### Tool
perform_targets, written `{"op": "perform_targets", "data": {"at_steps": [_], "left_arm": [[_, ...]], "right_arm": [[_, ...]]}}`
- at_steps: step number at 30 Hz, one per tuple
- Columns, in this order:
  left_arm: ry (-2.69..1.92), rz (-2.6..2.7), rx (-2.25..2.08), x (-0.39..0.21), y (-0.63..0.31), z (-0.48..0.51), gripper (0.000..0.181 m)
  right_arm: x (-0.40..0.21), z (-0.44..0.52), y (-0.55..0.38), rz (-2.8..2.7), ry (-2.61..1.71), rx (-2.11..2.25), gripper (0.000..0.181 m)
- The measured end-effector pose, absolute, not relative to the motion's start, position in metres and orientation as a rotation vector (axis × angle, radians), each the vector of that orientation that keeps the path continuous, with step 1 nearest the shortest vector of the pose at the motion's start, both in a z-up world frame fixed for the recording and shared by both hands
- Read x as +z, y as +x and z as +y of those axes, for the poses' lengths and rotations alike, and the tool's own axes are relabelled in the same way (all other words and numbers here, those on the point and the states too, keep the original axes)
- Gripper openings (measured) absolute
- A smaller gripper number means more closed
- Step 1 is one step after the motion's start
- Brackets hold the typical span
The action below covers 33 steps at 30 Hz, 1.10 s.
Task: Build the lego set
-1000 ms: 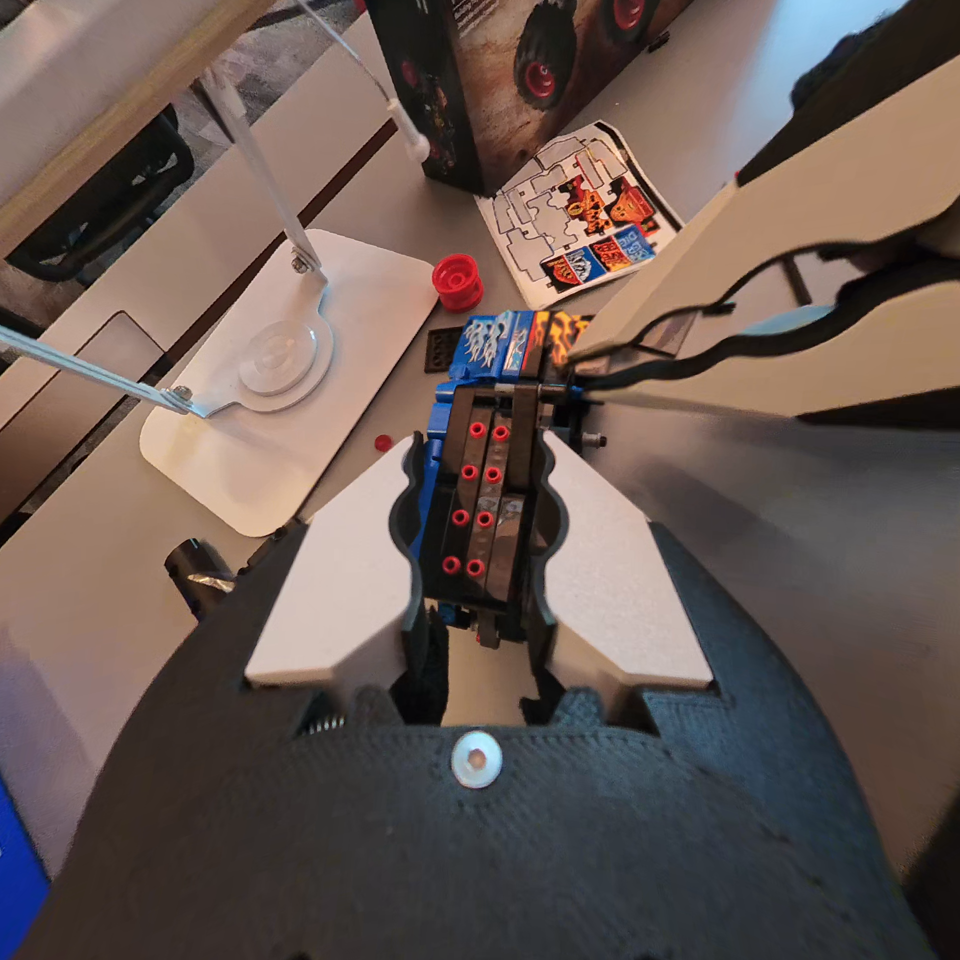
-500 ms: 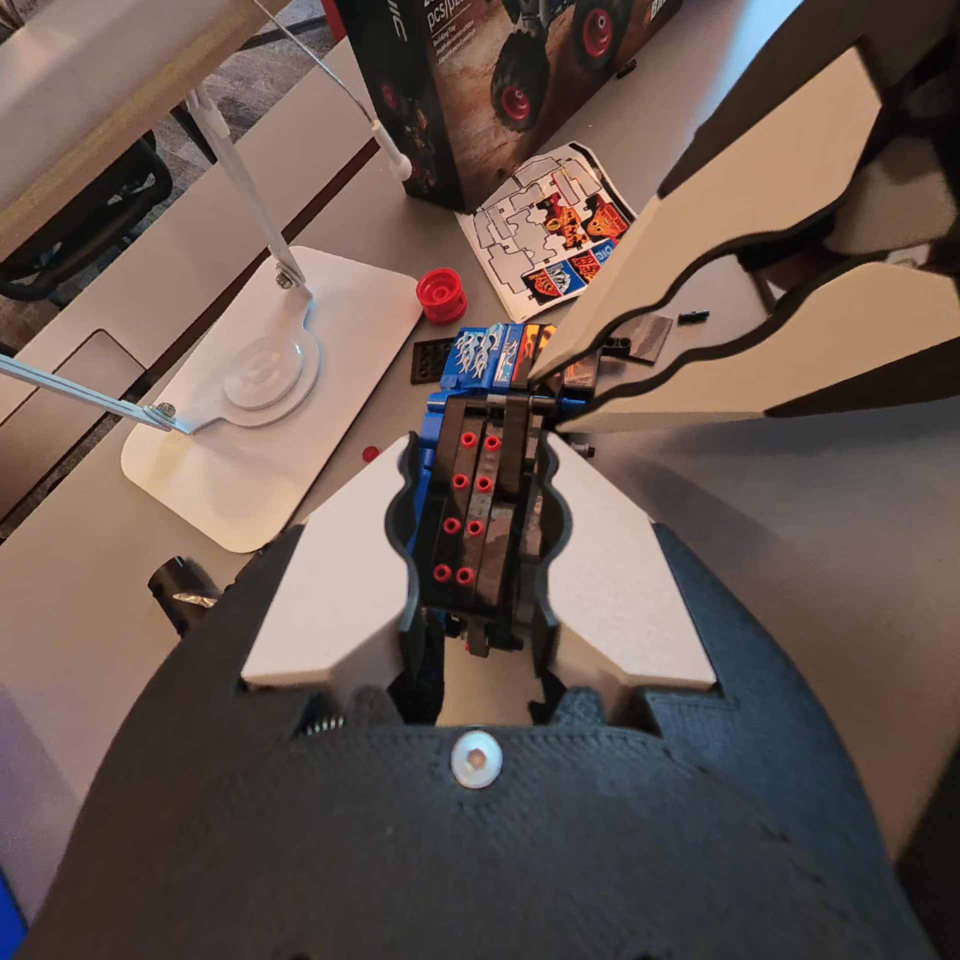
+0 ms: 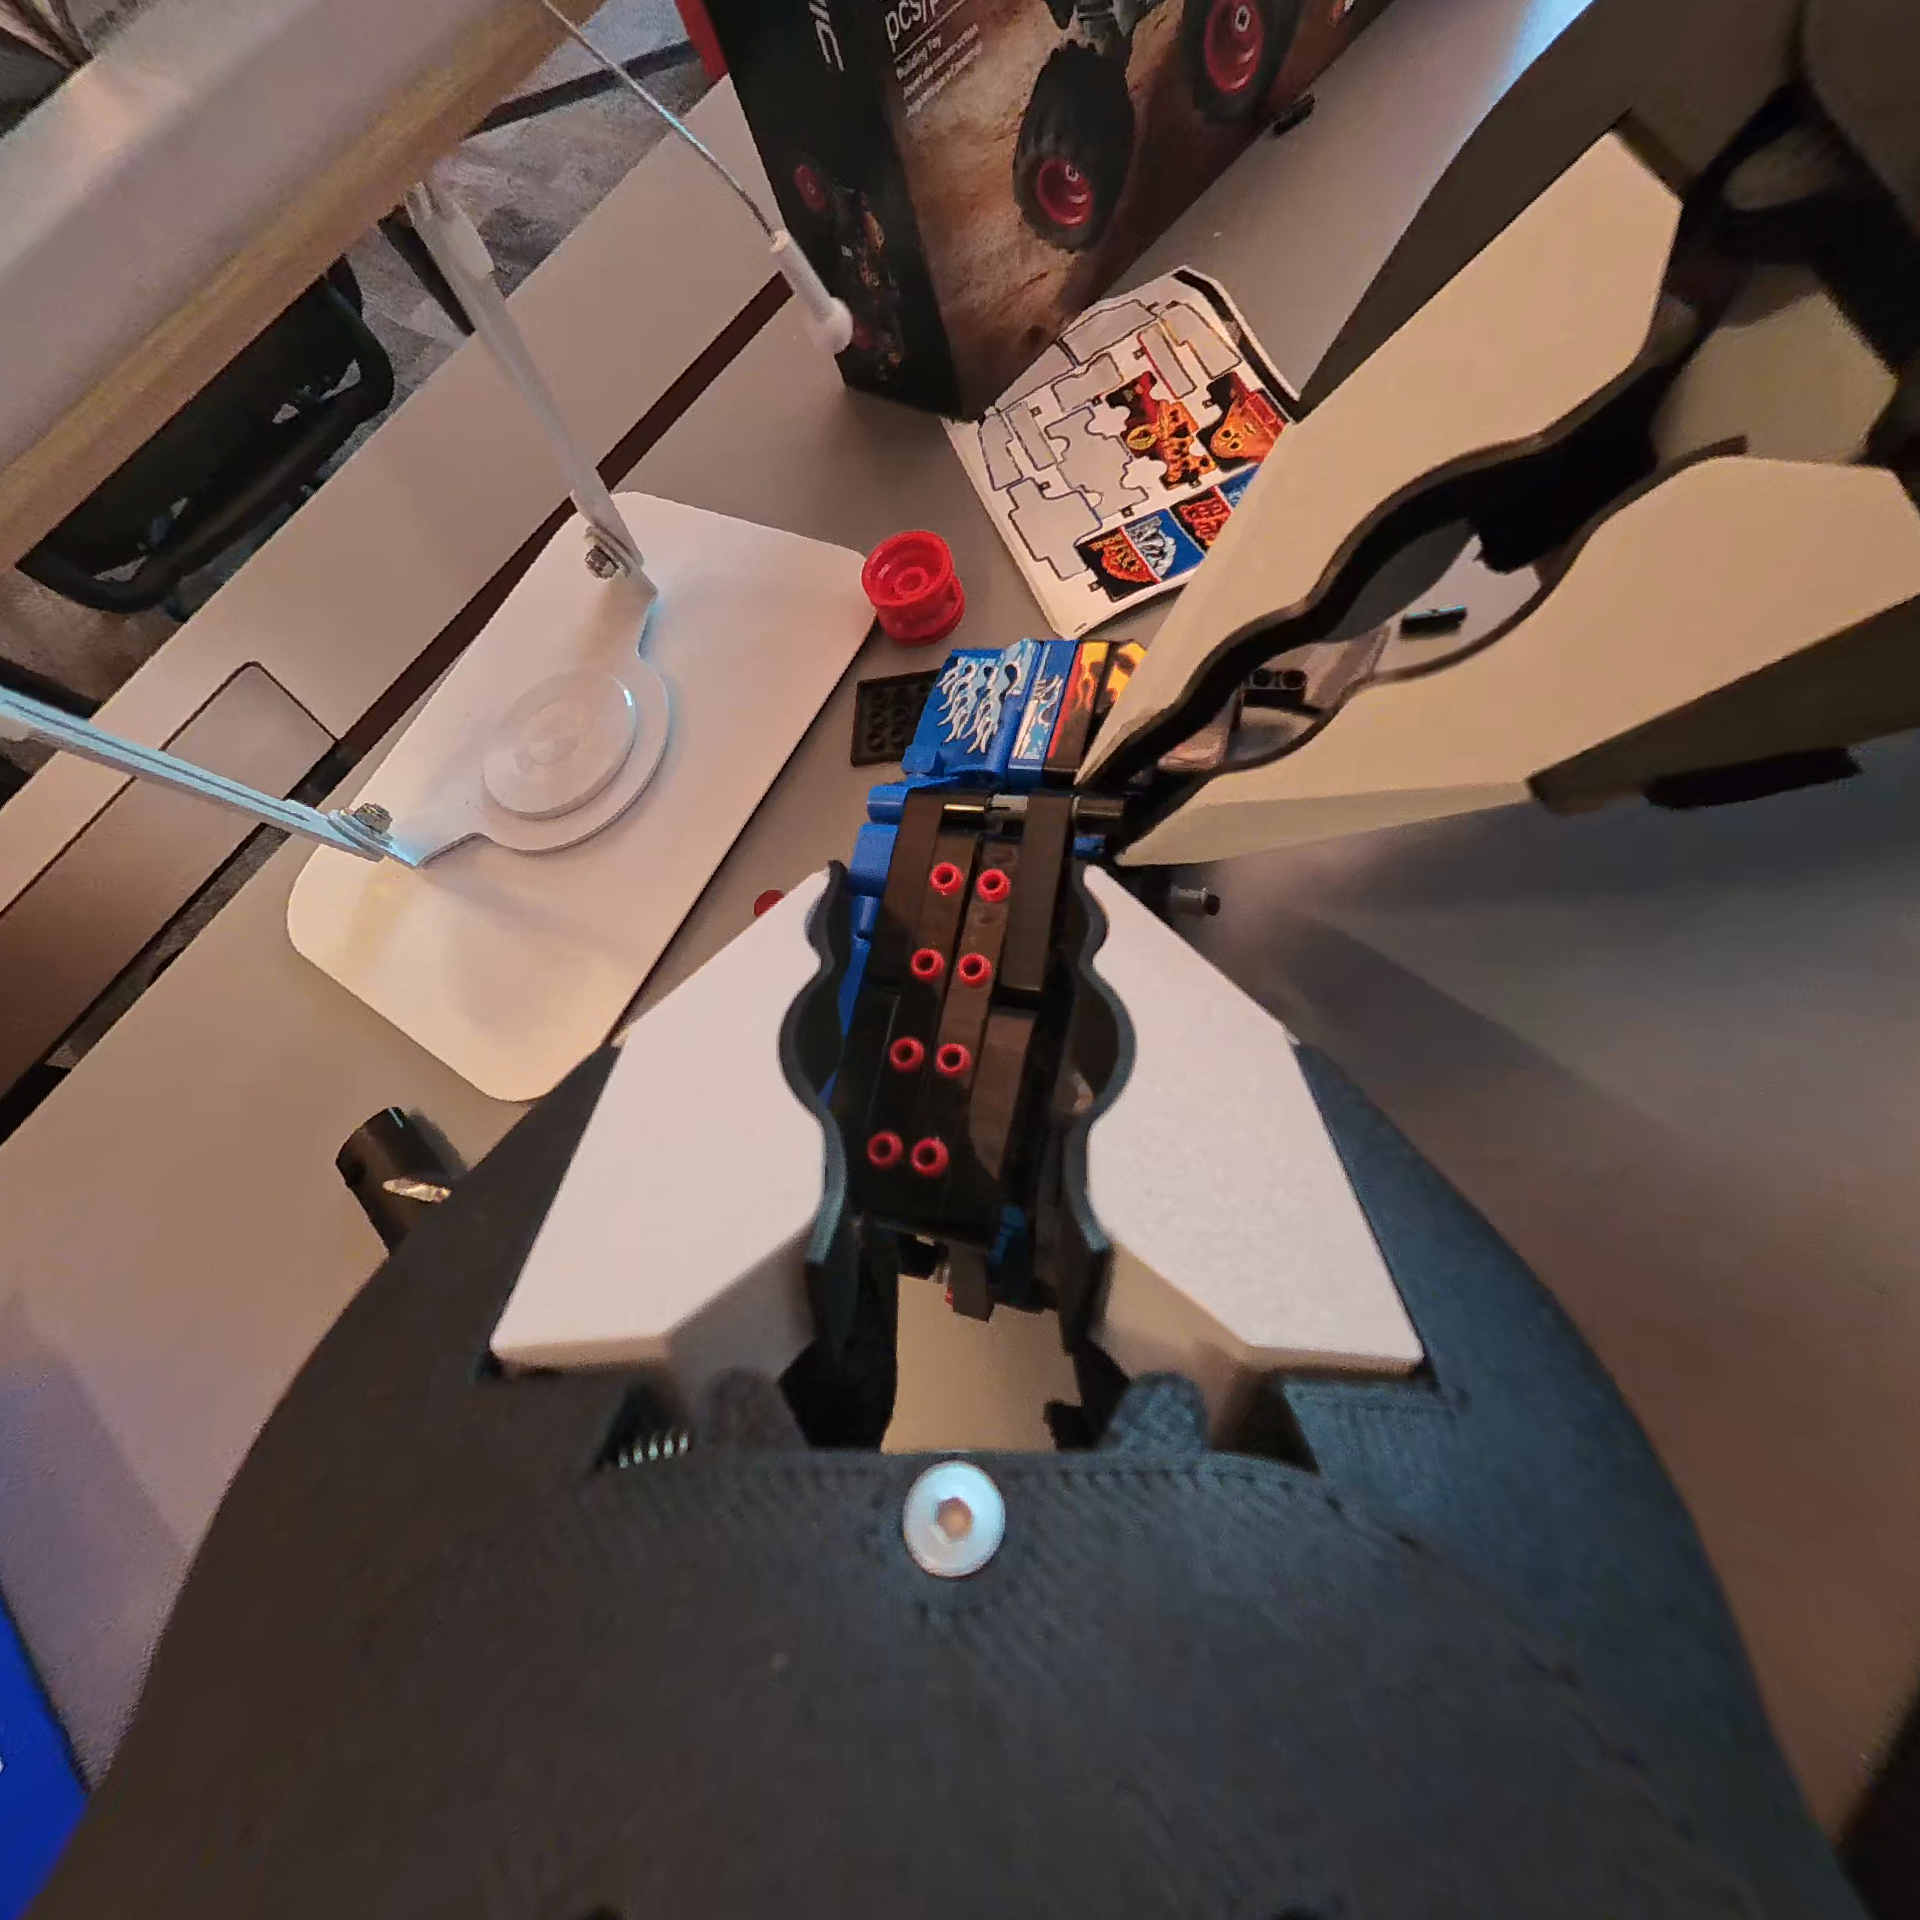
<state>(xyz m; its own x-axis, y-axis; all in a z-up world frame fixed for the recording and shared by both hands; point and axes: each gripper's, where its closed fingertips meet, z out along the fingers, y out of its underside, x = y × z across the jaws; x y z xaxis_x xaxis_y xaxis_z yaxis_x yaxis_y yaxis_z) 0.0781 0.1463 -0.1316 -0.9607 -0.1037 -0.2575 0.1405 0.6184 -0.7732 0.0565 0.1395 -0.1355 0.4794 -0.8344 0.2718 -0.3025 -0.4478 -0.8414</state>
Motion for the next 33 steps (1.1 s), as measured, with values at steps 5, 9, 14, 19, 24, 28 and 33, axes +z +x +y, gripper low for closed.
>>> {"op": "perform_targets", "data": {"at_steps": [5, 9, 14, 19, 24, 28, 33], "left_arm": [[0.035, 2.575, -1.267, -0.131, 0.077, 0.147, 0.039], [0.036, 2.583, -1.281, -0.131, 0.077, 0.147, 0.039], [0.046, 2.571, -1.281, -0.131, 0.077, 0.148, 0.039], [0.057, 2.577, -1.296, -0.131, 0.075, 0.148, 0.040], [0.050, 2.581, -1.302, -0.131, 0.076, 0.148, 0.041], [0.062, 2.602, -1.328, -0.130, 0.073, 0.148, 0.041], [0.064, 2.633, -1.399, -0.123, 0.072, 0.154, 0.044]], "right_arm": [[-0.136, 0.140, 0.056, 1.019, -1.861, -0.726, 0.009], [-0.137, 0.141, 0.055, 1.073, -1.810, -0.654, 0.009], [-0.136, 0.142, 0.054, 1.109, -1.757, -0.585, 0.011], [-0.136, 0.141, 0.051, 1.088, -1.796, -0.616, 0.011], [-0.135, 0.144, 0.051, 1.171, -1.687, -0.422, 0.010], [-0.133, 0.144, 0.049, 1.145, -1.614, -0.291, 0.011], [-0.120, 0.122, 0.039, 1.067, -1.666, -0.365, 0.009]]}}
